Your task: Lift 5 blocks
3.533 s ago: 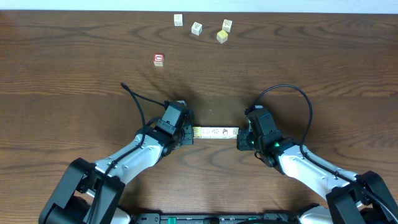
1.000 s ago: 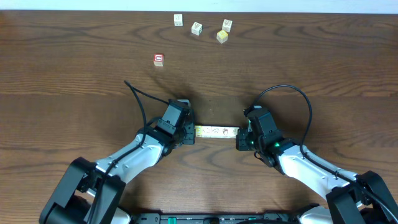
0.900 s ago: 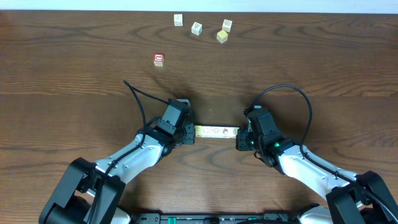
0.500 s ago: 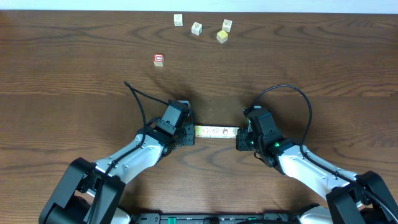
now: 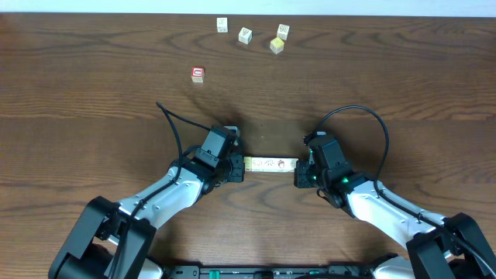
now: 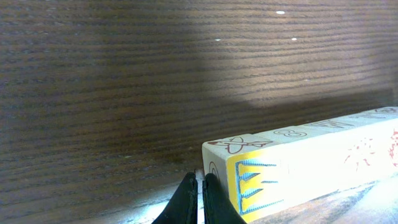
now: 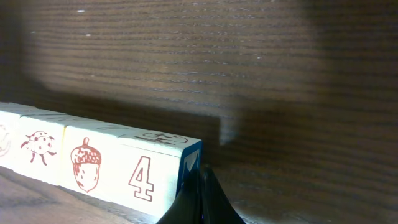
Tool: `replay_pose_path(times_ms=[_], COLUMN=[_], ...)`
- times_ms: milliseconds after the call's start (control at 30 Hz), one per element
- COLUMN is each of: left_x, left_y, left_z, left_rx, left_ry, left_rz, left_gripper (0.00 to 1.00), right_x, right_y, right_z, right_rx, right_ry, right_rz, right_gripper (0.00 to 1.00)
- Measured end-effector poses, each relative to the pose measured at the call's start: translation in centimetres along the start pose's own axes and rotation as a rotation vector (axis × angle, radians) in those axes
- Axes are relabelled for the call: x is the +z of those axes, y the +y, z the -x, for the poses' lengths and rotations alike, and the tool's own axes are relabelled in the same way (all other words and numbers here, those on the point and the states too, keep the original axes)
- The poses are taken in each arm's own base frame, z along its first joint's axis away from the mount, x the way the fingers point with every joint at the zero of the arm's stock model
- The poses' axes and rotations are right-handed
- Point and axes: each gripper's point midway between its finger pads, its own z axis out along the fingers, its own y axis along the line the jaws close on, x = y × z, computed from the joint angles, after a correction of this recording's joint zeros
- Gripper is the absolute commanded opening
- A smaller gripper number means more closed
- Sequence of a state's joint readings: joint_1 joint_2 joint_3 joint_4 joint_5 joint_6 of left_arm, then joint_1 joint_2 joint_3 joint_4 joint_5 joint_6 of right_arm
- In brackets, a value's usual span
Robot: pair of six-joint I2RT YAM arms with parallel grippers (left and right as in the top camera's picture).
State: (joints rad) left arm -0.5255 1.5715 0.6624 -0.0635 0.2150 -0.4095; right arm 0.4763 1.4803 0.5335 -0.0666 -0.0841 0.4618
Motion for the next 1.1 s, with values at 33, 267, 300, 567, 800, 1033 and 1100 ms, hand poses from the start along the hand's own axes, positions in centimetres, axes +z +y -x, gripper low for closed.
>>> replay_pose_path(times_ms=[33,267,300,567,800,1033,1100], left_x=[0.0,0.0,0.0,0.0,0.0,0.0,0.0], left_y=[0.0,-0.3,-0.3,0.0,0.3,0.4,0.5], left_z=[0.0,-0.1,-0.1,0.1,0.1,0.4,0.4], left_rx=[0.003,0.032,0.033,0.037,0.033,0.033,0.033], left_ry=[0.001,0.009,0.008,0.002,0.001,-0.012,-0.013], left_rz=[-0.003,-0.021,-0.023,-0.014,-0.003,0.004,0.008], left_gripper=[0.07,0.07,0.07,0.07,0.07,0.07,0.07], right_x=[0.0,0.0,0.0,0.0,0.0,0.0,0.0], right_y=[0.0,-0.2,-0.3,0.3,0.7,0.9,1.0], right_z=[0.0,0.1,0.1,1.1,1.6,1.4,1.4], right_rx=[0.000,0.000,0.000,-0.003,-0.005,-0.001,-0.002], right_ry=[-0.001,-0.006,-0.007,-0.049,-0.069,-0.058,-0.055], right_rz=[-0.002,-0.014,-0.015,0.011,0.033,0.052,0.057], right_gripper=[0.01,0.01,0.01,0.01,0.01,0.01,0.01])
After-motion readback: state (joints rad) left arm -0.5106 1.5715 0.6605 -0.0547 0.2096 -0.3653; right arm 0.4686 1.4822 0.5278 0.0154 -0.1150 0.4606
